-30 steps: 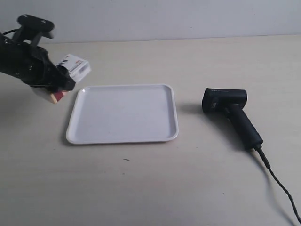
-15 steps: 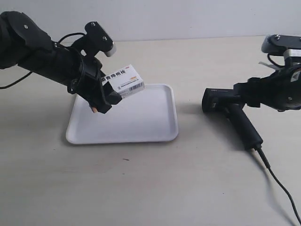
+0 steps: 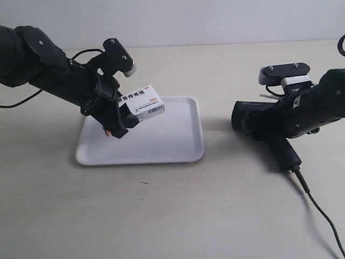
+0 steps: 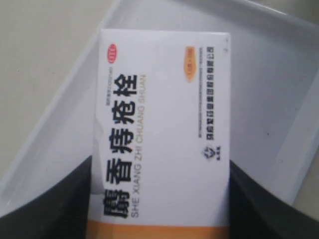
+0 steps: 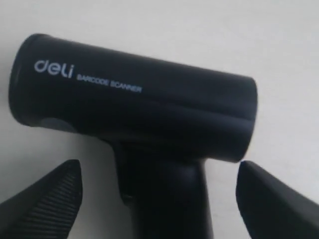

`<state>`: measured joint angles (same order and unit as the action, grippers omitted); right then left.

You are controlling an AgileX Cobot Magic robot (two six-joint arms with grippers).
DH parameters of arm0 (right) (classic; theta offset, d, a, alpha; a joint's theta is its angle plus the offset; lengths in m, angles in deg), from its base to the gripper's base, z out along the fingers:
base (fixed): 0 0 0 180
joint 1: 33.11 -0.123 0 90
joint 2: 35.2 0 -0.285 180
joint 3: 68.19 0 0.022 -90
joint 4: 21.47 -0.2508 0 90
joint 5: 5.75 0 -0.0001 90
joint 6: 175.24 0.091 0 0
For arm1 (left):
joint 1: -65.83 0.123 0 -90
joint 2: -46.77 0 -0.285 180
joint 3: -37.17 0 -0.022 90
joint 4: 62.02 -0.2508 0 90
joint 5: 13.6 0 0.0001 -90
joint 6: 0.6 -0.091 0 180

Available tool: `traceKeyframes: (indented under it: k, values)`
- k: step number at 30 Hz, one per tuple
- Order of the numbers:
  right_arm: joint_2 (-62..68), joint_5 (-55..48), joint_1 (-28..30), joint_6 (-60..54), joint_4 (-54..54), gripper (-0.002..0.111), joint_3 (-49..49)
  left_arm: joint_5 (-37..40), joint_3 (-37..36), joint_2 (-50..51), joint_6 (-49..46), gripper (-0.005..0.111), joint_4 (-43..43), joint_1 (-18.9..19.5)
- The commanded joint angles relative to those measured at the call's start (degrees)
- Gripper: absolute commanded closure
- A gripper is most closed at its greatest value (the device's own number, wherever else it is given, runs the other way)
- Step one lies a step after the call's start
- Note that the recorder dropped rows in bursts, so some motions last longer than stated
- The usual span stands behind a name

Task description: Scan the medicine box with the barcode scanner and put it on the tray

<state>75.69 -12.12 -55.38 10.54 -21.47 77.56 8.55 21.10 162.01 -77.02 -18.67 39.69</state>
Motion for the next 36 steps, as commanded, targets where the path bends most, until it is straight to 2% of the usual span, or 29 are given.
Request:
traceKeyframes:
  k: [1,4,8,9,10,11,12,13,14,16,19,22,31,36]
  values:
    - [3.16,2.33,0.28,-0.44,0.67,0.029,1.96,0.33,0.34,-0.20,-1.52,0.107,0.46,-0.28]
    - [4.67,2.64,0.38,-0.44,1.55,0.037,2.54,0.32,0.34,-0.20,-2.04,0.107,0.46,-0.28]
    - [5.70,3.08,1.09,-0.44,1.68,0.059,2.64,0.32,0.34,-0.20,-2.69,0.107,0.46,-0.28]
    - [5.46,1.65,1.37,-0.44,2.01,0.072,2.64,0.32,0.34,-0.15,-3.71,0.107,0.46,-0.28]
    - [5.03,1.50,1.37,-0.44,2.41,0.077,2.64,0.32,0.34,-0.15,-5.27,0.107,0.46,-0.28]
    - [3.41,-0.06,1.37,-0.44,2.57,0.090,2.64,0.90,0.34,-0.15,-8.69,0.107,0.46,-0.28]
    - [2.44,-0.97,1.37,-0.44,2.57,0.094,2.64,1.39,0.34,-0.15,-9.71,0.107,0.46,-0.28]
    - [-0.63,-3.97,1.26,-0.44,3.98,0.105,2.64,2.72,0.34,-0.15,-13.27,0.107,0.46,-0.28]
    - [-2.34,-5.51,1.27,-0.44,4.27,0.108,2.64,3.14,0.34,-0.15,-14.86,0.107,0.38,-0.28]
    - [-7.42,-10.41,0.63,-0.44,6.29,0.108,2.27,3.56,0.34,-0.15,-19.78,0.107,0.22,-0.28]
    - [-9.03,-10.35,-0.80,-1.21,6.61,0.108,0.67,5.51,0.34,-0.15,-23.81,0.107,-0.47,0.23]
    - [-9.03,-9.24,-2.61,-1.34,6.78,0.108,0.32,6.75,0.34,-0.35,-24.14,0.107,-0.73,0.46]
    - [-9.03,-8.36,-2.65,-1.34,6.90,0.108,0.32,8.99,0.34,-2.02,-23.99,0.107,-0.86,0.46]
    - [-9.03,-4.20,-2.65,-0.20,6.90,0.108,0.32,5.28,0.34,-1.36,-22.56,0.107,1.50,0.46]
